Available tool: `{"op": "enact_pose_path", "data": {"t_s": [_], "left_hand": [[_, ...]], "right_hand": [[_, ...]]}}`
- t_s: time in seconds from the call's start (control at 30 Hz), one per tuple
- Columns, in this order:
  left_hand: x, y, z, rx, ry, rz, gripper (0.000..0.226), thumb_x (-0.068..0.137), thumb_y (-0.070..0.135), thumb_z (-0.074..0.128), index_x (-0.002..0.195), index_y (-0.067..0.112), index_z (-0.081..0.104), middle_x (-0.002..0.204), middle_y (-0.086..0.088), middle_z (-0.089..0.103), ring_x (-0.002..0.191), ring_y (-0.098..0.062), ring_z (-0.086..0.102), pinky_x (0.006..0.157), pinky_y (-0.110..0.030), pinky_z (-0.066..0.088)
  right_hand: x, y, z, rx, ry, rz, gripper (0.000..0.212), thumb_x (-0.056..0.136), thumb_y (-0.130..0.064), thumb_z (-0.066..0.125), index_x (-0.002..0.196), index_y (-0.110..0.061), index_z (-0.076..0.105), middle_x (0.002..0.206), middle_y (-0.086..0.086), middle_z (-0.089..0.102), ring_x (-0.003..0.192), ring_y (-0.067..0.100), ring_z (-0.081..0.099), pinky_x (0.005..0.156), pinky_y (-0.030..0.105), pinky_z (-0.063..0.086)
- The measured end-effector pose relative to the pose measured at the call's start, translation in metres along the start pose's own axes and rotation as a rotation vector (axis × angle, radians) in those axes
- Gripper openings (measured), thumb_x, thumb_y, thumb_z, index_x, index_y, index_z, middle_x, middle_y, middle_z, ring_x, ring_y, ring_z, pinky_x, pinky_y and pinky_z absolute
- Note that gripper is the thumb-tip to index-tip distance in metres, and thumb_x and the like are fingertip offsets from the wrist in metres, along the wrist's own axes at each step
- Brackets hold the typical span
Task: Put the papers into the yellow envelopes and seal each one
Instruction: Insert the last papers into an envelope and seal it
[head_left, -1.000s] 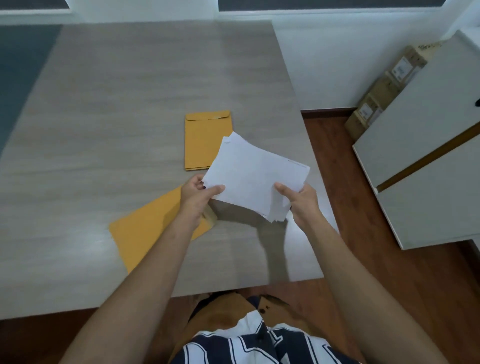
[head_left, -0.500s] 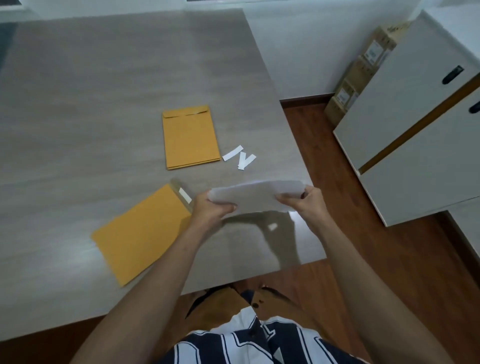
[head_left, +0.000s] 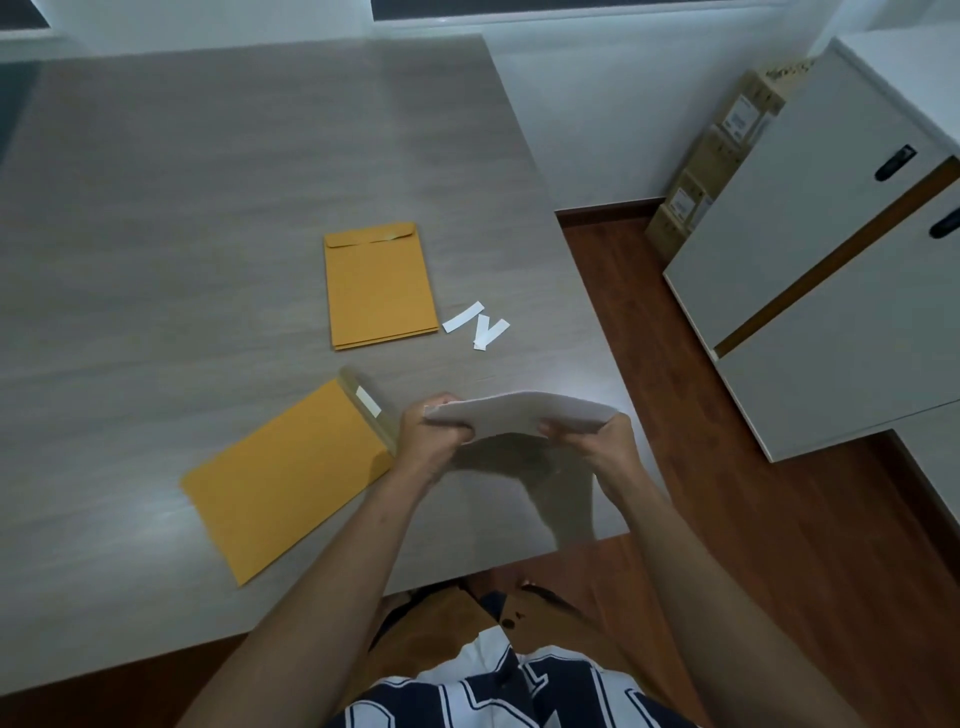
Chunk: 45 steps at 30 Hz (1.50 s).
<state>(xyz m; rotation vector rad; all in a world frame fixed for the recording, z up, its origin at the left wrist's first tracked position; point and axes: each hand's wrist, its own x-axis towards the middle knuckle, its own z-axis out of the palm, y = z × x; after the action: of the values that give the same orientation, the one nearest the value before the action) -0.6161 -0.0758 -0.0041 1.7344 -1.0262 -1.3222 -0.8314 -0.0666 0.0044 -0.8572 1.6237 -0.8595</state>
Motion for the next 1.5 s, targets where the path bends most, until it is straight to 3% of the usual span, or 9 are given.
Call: {"op": "enact_pose_path", "data": {"t_s": [0.27, 0.37, 0.57, 0.67, 0.83, 0.9, 1.07, 1.2, 1.5], "left_hand": [[0.001, -0.009, 0.008, -0.044, 0.069, -0.146, 0.035, 0.075, -0.011, 0.07, 0.092, 0.019, 0.063, 0.095, -0.005, 0.065, 0.096, -0.021, 0.059, 0.089, -0.037, 0.053], [0.006, -0.011, 0.008, -0.044, 0.072, -0.161, 0.038, 0.073, -0.006, 0.072, 0.103, 0.016, 0.065, 0.099, -0.006, 0.067, 0.098, -0.024, 0.062, 0.085, -0.036, 0.055], [0.011, 0.0, -0.004, 0.003, 0.071, -0.119, 0.021, 0.077, 0.002, 0.067, 0.094, 0.016, 0.067, 0.088, -0.004, 0.07, 0.085, -0.025, 0.067, 0.069, -0.033, 0.053], [0.017, 0.01, -0.029, 0.0, 0.087, 0.0, 0.027, 0.081, 0.004, 0.063, 0.105, 0.018, 0.065, 0.098, 0.003, 0.07, 0.091, -0.014, 0.066, 0.079, -0.03, 0.055], [0.017, -0.006, -0.091, 0.036, 0.463, 0.052, 0.018, 0.09, 0.021, 0.065, 0.107, 0.017, 0.067, 0.104, 0.007, 0.067, 0.097, -0.007, 0.062, 0.077, -0.016, 0.047], [0.019, -0.029, -0.113, 0.275, 0.562, 0.01, 0.026, 0.087, 0.028, 0.066, 0.112, 0.018, 0.066, 0.117, -0.003, 0.061, 0.107, -0.02, 0.059, 0.082, -0.024, 0.045], [0.028, -0.056, -0.112, 0.663, 0.392, -0.289, 0.076, 0.076, 0.061, 0.067, 0.138, 0.022, 0.046, 0.147, -0.015, 0.031, 0.137, -0.035, 0.026, 0.107, -0.049, 0.034], [0.034, -0.06, -0.094, 0.776, 0.376, -0.376, 0.1, 0.061, 0.075, 0.068, 0.137, 0.018, 0.038, 0.151, -0.013, 0.016, 0.141, -0.04, 0.01, 0.109, -0.064, 0.02], [0.035, -0.07, -0.089, 0.805, 0.399, -0.315, 0.106, 0.055, 0.079, 0.063, 0.135, 0.015, 0.035, 0.149, -0.015, 0.014, 0.14, -0.045, 0.008, 0.11, -0.065, 0.016]], "right_hand": [[0.004, 0.004, 0.002, -0.053, 0.025, 0.023, 0.043, 0.061, -0.017, 0.091, 0.082, -0.026, 0.055, 0.087, -0.005, 0.063, 0.08, 0.01, 0.06, 0.064, 0.022, 0.051], [0.005, 0.003, 0.003, -0.073, 0.021, 0.039, 0.042, 0.062, -0.021, 0.091, 0.082, -0.026, 0.054, 0.087, -0.005, 0.062, 0.079, 0.009, 0.059, 0.061, 0.019, 0.048], [0.014, -0.001, 0.006, -0.144, 0.017, -0.032, 0.029, 0.068, -0.022, 0.088, 0.086, -0.02, 0.066, 0.084, -0.005, 0.069, 0.077, 0.012, 0.067, 0.063, 0.019, 0.051], [0.02, -0.012, 0.014, -0.151, -0.02, -0.052, 0.037, 0.071, -0.023, 0.085, 0.098, -0.015, 0.063, 0.089, -0.006, 0.068, 0.079, 0.009, 0.064, 0.065, 0.02, 0.051], [0.031, -0.038, 0.036, -0.126, -0.083, -0.101, 0.038, 0.07, -0.018, 0.085, 0.102, -0.013, 0.064, 0.097, 0.002, 0.07, 0.085, 0.016, 0.067, 0.073, 0.028, 0.054], [0.035, -0.048, 0.049, -0.15, -0.098, -0.129, 0.038, 0.071, -0.018, 0.085, 0.101, -0.014, 0.063, 0.096, 0.002, 0.068, 0.085, 0.015, 0.066, 0.072, 0.03, 0.055], [0.047, -0.061, 0.076, -0.3, -0.046, -0.19, 0.029, 0.067, -0.021, 0.088, 0.088, -0.016, 0.07, 0.09, 0.006, 0.073, 0.081, 0.022, 0.07, 0.077, 0.044, 0.059], [0.045, -0.067, 0.091, -0.465, -0.046, -0.3, 0.026, 0.07, -0.025, 0.085, 0.086, -0.009, 0.073, 0.083, 0.01, 0.073, 0.077, 0.025, 0.07, 0.073, 0.045, 0.059], [0.032, -0.075, 0.104, -0.704, -0.065, -0.406, 0.031, 0.077, -0.028, 0.08, 0.087, 0.0, 0.073, 0.081, 0.015, 0.072, 0.076, 0.029, 0.067, 0.064, 0.035, 0.052]]}}
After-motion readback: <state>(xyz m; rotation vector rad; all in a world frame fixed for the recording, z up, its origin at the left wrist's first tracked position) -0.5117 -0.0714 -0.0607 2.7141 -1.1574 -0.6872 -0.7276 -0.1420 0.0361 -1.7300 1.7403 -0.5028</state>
